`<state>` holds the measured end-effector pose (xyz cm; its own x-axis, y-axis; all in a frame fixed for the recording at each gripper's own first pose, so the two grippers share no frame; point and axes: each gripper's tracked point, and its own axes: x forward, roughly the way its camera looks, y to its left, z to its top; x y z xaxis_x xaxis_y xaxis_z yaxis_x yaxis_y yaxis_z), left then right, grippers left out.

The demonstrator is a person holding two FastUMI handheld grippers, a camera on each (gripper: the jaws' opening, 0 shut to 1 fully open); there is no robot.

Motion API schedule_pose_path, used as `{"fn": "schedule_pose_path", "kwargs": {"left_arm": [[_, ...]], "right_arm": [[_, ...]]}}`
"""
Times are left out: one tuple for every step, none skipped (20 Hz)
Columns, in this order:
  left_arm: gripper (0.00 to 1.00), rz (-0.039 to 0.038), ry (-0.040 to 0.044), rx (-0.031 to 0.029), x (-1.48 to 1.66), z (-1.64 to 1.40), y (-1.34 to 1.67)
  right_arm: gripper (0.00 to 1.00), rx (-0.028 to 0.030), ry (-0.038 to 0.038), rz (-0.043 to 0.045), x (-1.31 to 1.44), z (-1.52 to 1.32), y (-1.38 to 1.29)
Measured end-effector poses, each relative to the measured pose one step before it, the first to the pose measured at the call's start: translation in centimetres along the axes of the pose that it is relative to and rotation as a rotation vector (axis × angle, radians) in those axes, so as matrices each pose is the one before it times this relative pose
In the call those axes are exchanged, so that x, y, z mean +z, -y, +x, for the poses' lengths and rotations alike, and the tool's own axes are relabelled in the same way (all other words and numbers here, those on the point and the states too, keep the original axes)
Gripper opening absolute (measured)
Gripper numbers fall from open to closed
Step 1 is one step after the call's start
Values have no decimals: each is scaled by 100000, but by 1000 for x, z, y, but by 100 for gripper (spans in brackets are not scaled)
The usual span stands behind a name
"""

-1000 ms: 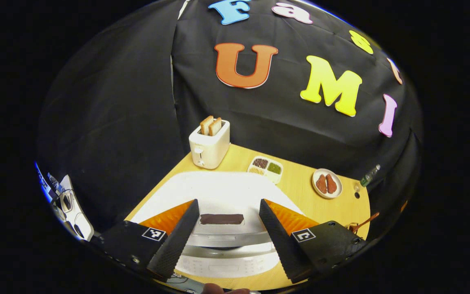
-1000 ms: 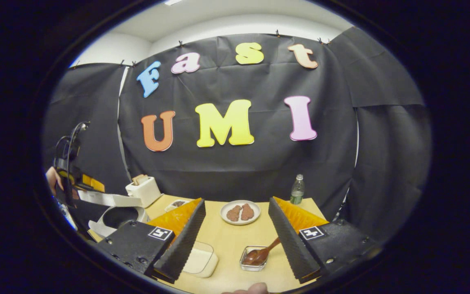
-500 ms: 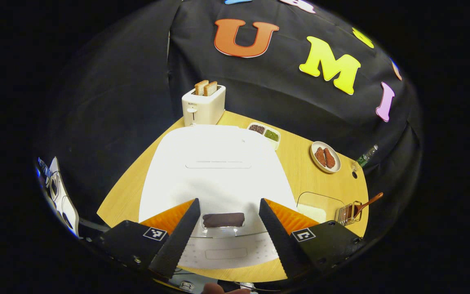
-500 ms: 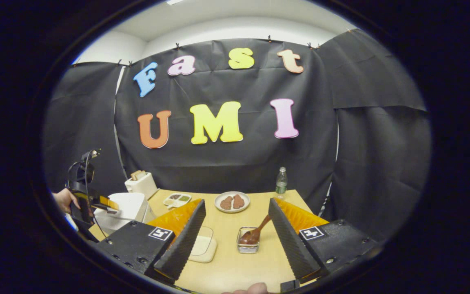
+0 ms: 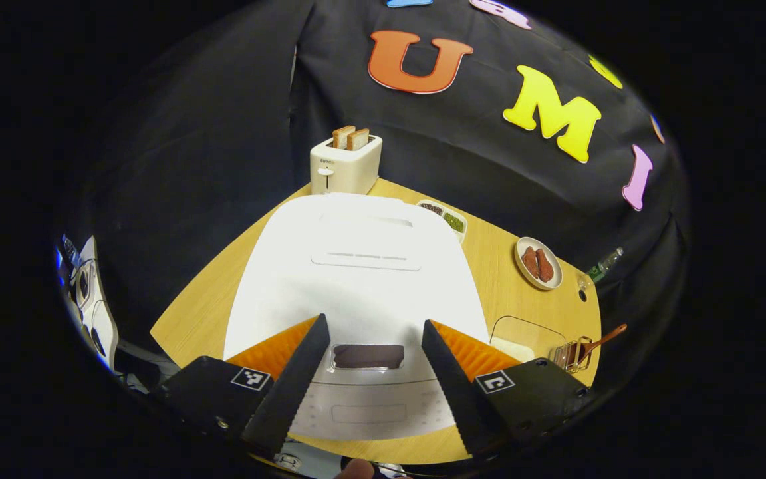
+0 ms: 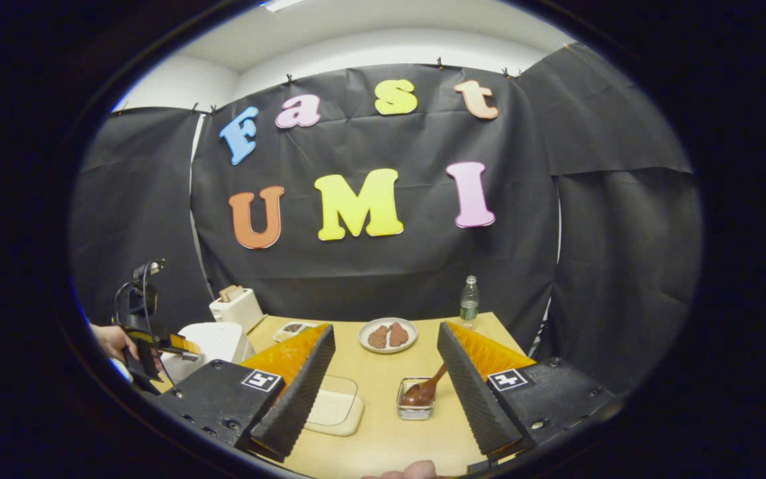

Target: Close the left gripper, press the button to open the rice cooker; take a wooden spoon from the chopstick holder with the right hand, scoop a spoonful of rice and pour it into the rice cooker, then put the wooden spoon back into the chopstick holder.

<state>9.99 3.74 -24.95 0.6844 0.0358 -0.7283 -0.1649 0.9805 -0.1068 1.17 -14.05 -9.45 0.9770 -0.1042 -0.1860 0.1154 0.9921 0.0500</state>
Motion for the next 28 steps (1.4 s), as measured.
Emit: {"fn": "schedule_pose_path", "kwargs": {"left_arm": [[95,4129,916,1872,-257,-101,-123],[96,3043,-44,2127,-142,109,-46],[96,178,1459,1405,252,201,76],[96,-1712,-672,499,-12,-15,-33],[96,-1124,-772,-10,-87,-1,115],[96,-287,-412,-16,35,-130,65],[96,-638,717,691,81,-19,-90],[96,114,1709,1078,243,25,64],[96,1535,3352,539,525,28,-17],[94,1435,786,274,-54,66,27],[94,2198,879,-238,-48,-221,109],[94,1062,2862,-529,350,136,-13],[94,-811,1039,-747,106,-160,108],[93,-1418,2211,-1257,444,-207,117],[93,-1267,2526,-1295,544,-272,100],[93,-1024,3343,-2183,738,-646,205],[92,-883,4239,-3241,1114,-839,473],[92,-553,4718,-4015,1293,-1167,732],[92,325,5321,-3524,1433,-1366,703],[92,1176,5130,-3511,1578,-1530,956],[92,1767,5110,-2224,1593,-1501,879],[92,1452,5090,-2994,1538,-1301,897],[94,1197,5295,-3258,1683,-1495,1413],[94,1234,5052,-2700,1585,-1643,1332],[94,1409,4779,-2843,1590,-1604,1410],[94,1108,3571,-2512,1219,-1477,1225],[94,926,2807,-2667,991,-1432,1132],[94,575,1615,-2387,650,-1225,1060]], "right_arm": [[98,1121,-409,962,27,843,-78],[98,1426,-858,926,-109,821,-127],[98,1397,-698,535,-14,853,4],[98,1200,-376,-10,122,862,15],[98,1688,-47,188,73,781,-21],[98,2163,-107,81,-38,725,-223],[98,2214,-118,25,-130,692,-154],[98,1354,-942,-441,-252,666,61],[97,700,-1008,-15,-216,308,169],[98,-1,873,345,404,18,43],[98,-743,1058,56,502,-44,134],[96,-761,959,-97,172,-485,19],[98,-924,542,-404,7,-603,-60],[96,-1065,359,-365,45,-709,-42],[96,-1579,534,-248,57,-797,-6],[96,-1599,776,-232,200,-748,35],[96,-1717,793,-501,242,-916,-28],[96,-2232,1243,-876,307,-776,148],[98,-1815,1501,-933,532,-987,33],[96,-2181,1458,-1175,621,-997,79],[96,-2531,1564,-949,609,-1019,236],[98,-2055,1524,-446,598,-1101,89],[98,-1252,1847,31,732,-1091,-61],[98,-926,1507,113,578,-1189,-229],[96,-415,1277,179,545,-1190,-275],[98,-569,907,-196,484,-1196,-307],[98,-161,723,-548,316,-1181,-358],[96,34,691,-702,439,-1145,-535]]}}
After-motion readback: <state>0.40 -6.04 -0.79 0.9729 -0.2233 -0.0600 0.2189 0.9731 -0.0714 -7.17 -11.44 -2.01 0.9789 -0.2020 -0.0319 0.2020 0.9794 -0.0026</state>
